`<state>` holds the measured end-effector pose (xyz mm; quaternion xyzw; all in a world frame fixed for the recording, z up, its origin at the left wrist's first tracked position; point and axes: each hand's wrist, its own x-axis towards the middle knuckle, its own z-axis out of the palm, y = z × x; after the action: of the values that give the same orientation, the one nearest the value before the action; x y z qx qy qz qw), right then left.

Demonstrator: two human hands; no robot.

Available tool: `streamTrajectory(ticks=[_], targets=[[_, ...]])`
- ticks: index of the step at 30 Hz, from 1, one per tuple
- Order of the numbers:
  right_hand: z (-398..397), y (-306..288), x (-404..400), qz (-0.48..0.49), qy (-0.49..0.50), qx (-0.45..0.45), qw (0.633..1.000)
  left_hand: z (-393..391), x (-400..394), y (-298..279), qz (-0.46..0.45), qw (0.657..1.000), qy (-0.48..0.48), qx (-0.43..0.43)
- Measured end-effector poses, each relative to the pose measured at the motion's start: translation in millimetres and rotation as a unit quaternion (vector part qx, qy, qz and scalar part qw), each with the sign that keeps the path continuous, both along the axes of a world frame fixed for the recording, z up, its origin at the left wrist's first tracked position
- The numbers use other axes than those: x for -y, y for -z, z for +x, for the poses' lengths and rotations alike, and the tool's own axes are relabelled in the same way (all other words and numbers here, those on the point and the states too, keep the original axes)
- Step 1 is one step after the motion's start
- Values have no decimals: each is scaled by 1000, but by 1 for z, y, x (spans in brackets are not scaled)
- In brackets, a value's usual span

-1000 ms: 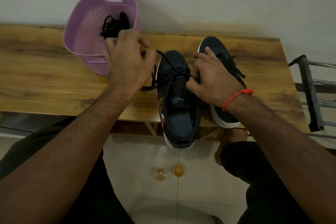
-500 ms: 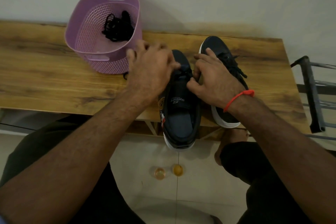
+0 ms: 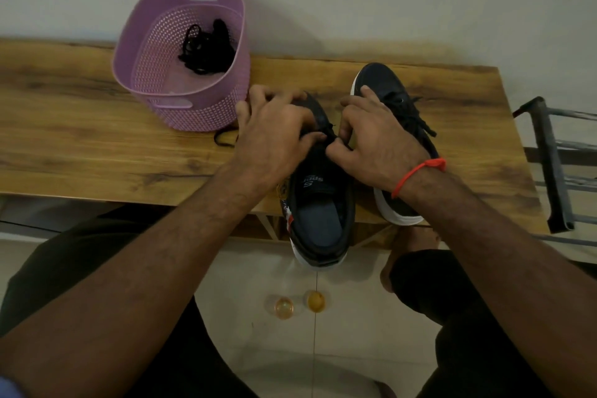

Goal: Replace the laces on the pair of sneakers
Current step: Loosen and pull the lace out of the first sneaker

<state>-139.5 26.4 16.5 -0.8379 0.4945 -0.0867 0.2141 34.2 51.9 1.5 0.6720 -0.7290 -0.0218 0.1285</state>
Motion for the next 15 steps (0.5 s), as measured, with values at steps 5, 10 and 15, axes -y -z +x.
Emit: streamTrajectory(ticks=[5,10,15], targets=[[0,-2,3,7,5,-17,1000,10,8,-10,-36,998,-54,-11],[-1,0,5,13,16,-26,999,37,11,-22,-143,976,-142,-82],[-1,2,6,20,18,-24,999,21,4,-10,-20,995,-66,-72]])
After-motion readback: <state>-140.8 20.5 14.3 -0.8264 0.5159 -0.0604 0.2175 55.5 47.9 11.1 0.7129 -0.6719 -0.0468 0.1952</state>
